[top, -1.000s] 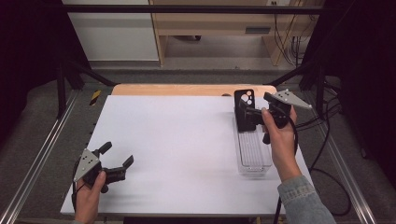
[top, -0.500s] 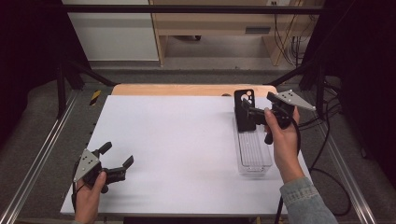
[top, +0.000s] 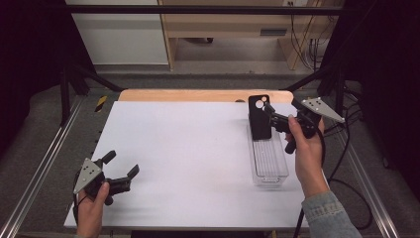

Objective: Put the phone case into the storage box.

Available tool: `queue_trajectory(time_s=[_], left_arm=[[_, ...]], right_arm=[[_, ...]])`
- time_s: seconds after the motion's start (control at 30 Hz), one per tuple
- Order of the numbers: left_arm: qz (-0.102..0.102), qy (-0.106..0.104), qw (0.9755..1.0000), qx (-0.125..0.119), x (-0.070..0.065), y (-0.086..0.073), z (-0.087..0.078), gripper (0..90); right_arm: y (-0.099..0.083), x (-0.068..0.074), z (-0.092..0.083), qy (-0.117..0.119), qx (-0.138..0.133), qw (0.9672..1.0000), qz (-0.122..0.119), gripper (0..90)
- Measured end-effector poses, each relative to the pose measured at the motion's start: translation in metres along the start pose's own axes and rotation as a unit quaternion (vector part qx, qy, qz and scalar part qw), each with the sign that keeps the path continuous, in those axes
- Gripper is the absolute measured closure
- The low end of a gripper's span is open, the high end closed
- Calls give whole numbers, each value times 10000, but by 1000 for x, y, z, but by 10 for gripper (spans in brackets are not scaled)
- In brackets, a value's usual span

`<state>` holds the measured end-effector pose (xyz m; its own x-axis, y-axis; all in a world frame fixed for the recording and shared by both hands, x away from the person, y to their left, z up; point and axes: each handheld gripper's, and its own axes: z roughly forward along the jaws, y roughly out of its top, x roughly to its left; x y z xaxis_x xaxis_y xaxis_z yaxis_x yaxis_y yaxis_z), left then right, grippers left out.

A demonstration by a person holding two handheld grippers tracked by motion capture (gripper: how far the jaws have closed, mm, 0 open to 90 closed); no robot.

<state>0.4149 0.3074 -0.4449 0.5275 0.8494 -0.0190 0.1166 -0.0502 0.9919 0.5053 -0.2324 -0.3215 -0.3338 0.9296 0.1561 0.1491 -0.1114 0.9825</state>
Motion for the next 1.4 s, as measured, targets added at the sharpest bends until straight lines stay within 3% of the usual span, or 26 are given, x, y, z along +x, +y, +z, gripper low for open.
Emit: queue_trajectory(time_s=[0.27, 0.4, 0.9, 1.3, 1.4], left_arm=[[-1, -28, 10000, -19, -2, 1, -1, 14], [24, -68, 10000, -20, -3, 1, -1, 14], [69, -117, 9999, 36, -3, 1, -5, 13], [107, -142, 9998, 131, -4, -2, -7, 13], [102, -120, 9998, 139, -3, -2, -7, 13]], right_arm=[[-1, -4, -5, -41, -37, 10000, -47, 23], [1, -8, -9, 19, -120, 9998, 152, 23], [3, -21, -26, -151, -159, 9998, -10, 25], [2, -23, -37, -145, -74, 9995, -287, 26], [1, -20, -40, -127, -27, 9987, -493, 29]])
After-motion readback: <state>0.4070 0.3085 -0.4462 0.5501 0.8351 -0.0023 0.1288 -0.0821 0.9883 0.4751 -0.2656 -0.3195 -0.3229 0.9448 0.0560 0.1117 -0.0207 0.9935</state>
